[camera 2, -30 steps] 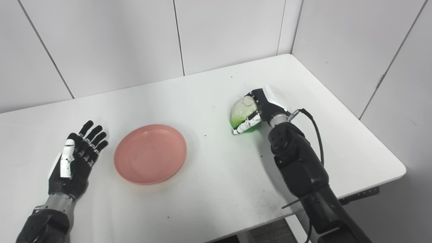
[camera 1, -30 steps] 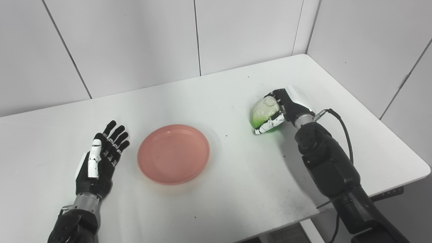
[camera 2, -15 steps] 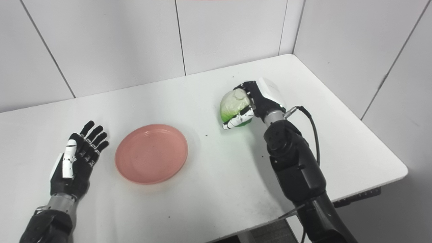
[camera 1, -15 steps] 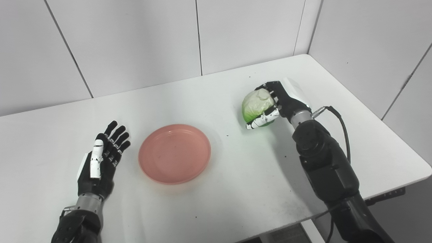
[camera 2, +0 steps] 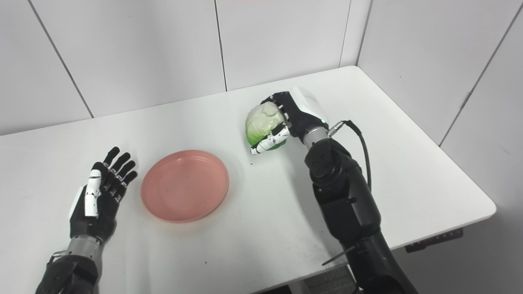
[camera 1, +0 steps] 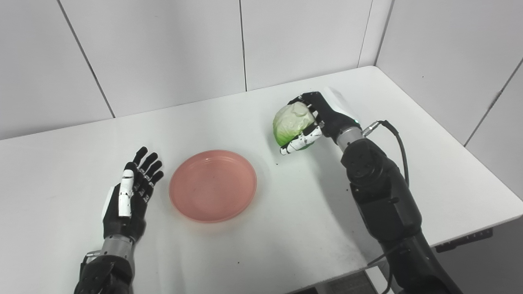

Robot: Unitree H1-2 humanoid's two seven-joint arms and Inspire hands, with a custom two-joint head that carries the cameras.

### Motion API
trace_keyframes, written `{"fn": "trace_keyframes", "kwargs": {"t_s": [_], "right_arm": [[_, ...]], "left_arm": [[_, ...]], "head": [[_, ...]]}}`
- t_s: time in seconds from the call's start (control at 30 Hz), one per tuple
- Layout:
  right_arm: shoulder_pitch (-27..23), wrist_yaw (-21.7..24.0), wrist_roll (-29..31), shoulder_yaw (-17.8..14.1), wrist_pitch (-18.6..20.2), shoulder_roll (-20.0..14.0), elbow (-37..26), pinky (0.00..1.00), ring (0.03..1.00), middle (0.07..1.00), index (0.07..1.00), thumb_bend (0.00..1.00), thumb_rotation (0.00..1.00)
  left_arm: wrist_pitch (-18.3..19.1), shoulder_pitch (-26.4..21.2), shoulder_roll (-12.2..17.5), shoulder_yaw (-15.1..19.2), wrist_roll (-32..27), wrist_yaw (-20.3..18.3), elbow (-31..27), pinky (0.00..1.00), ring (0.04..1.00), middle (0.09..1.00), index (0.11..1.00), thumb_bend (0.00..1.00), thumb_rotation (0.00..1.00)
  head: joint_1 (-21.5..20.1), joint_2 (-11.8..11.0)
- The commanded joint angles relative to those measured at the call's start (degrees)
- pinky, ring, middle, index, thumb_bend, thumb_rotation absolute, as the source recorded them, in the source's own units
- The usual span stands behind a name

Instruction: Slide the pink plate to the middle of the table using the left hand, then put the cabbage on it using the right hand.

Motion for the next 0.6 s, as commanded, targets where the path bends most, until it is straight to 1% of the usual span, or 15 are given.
{"fn": "trace_keyframes", "kwargs": {"t_s": [0.0, 0.1, 0.13, 0.17, 0.2, 0.23, 0.27, 0.3, 0.37, 0.5, 0.57], "right_arm": [[-3.62, -1.57, 1.25, 1.26, -0.90, 0.55, -0.32, 0.34, 0.382, 0.501, 0.549, 0.51, 0.00], [-4.38, -2.12, 2.12, 3.20, -1.01, 0.90, 0.81, 0.35, 0.385, 0.500, 0.547, 0.51, 0.00], [-4.76, -2.38, 2.40, 4.11, -1.53, 1.27, 1.41, 0.34, 0.384, 0.498, 0.549, 0.51, 0.00], [-5.03, -2.60, 2.66, 4.76, -1.90, 1.48, 1.83, 0.34, 0.383, 0.497, 0.551, 0.51, 0.00], [-5.29, -2.80, 3.00, 5.29, -2.04, 1.61, 2.22, 0.34, 0.382, 0.496, 0.551, 0.51, 0.00], [-5.56, -3.06, 3.33, 5.82, -2.07, 1.81, 2.62, 0.34, 0.383, 0.497, 0.550, 0.51, 0.00], [-5.80, -3.27, 3.76, 6.28, -2.05, 1.93, 3.00, 0.34, 0.383, 0.497, 0.550, 0.51, 0.00], [-6.12, -3.50, 4.22, 6.82, -2.17, 2.33, 3.52, 0.35, 0.383, 0.495, 0.551, 0.51, 0.00], [-6.78, -3.81, 4.95, 8.05, -2.68, 3.06, 4.80, 0.35, 0.380, 0.490, 0.555, 0.51, 0.00], [-7.61, -5.01, 5.78, 10.17, -3.54, 3.96, 6.96, 0.34, 0.372, 0.484, 0.560, 0.51, 0.00], [-7.84, -5.94, 6.32, 11.08, -4.55, 4.57, 8.25, 0.34, 0.369, 0.483, 0.559, 0.51, 0.00]], "left_arm": [[3.15, 1.35, -1.24, -0.99, 1.06, 1.05, 1.07, 0.91, 0.906, 0.909, 0.903, 0.49, 1.00], [2.99, 1.30, -2.03, -1.39, 1.66, 1.75, 1.01, 0.91, 0.909, 0.910, 0.900, 0.49, 1.00], [2.94, 1.29, -2.31, -1.61, 1.97, 2.00, 0.97, 0.91, 0.910, 0.911, 0.900, 0.49, 1.00], [2.91, 1.28, -2.53, -1.76, 2.23, 2.18, 0.95, 0.91, 0.910, 0.911, 0.901, 0.49, 1.00], [2.94, 1.27, -2.85, -1.95, 2.49, 2.43, 0.89, 0.91, 0.910, 0.911, 0.901, 0.48, 1.00], [2.96, 1.24, -3.07, -2.08, 2.66, 2.63, 0.84, 0.91, 0.910, 0.912, 0.900, 0.48, 1.00], [2.84, 1.16, -3.34, -2.23, 2.85, 2.89, 0.95, 0.91, 0.910, 0.913, 0.899, 0.48, 1.00], [2.80, 1.11, -3.57, -2.29, 2.94, 3.12, 0.99, 0.91, 0.911, 0.915, 0.901, 0.48, 1.00], [3.03, 0.95, -4.39, -2.48, 3.50, 3.97, 0.94, 0.91, 0.913, 0.917, 0.904, 0.48, 1.00], [3.90, 0.82, -5.58, -2.94, 4.35, 5.49, 0.46, 0.90, 0.905, 0.907, 0.897, 0.48, 1.00], [3.97, 0.84, -6.12, -3.10, 4.75, 6.05, 0.23, 0.89, 0.905, 0.907, 0.900, 0.48, 1.00]], "head": [[1.60, 0.06], [3.14, 0.00], [4.42, -0.01], [4.66, -0.01], [6.11, 0.03], [6.36, 0.02], [7.52, 0.07], [7.52, 0.07], [9.52, 0.04], [11.27, 0.07], [11.97, 0.15]]}}
